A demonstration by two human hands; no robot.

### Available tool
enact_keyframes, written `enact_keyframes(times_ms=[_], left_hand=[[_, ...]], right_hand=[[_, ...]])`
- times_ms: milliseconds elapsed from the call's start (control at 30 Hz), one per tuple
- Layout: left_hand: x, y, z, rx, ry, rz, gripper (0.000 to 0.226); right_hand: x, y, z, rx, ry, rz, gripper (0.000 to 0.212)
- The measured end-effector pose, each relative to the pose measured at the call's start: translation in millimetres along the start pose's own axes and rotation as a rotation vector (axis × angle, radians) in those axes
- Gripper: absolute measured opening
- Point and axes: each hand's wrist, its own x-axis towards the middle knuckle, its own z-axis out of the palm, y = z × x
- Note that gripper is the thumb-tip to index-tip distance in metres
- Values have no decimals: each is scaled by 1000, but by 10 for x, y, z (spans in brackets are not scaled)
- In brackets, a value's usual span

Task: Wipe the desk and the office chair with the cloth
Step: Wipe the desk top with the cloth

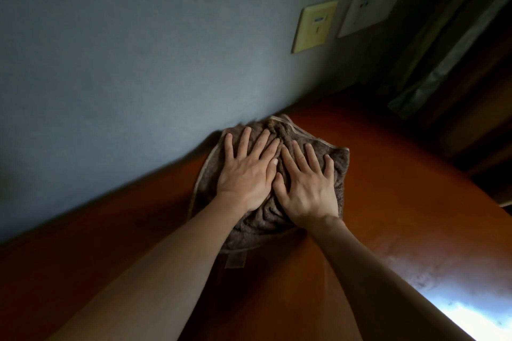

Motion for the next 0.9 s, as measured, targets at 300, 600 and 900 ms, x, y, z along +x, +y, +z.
enact_keyframes(times_ms=[300, 600, 900], left_hand=[[767, 484, 26, -43, 17, 58, 56], [1359, 859, 83, -59, 29, 115, 55], [1890, 1128, 59, -96, 5, 177, 55]], right_hand=[[389, 617, -109, 3, 32, 94, 66], [671, 1168, -184, 5, 82, 161, 64], [974, 1563, -238, 4, 163, 228, 67]])
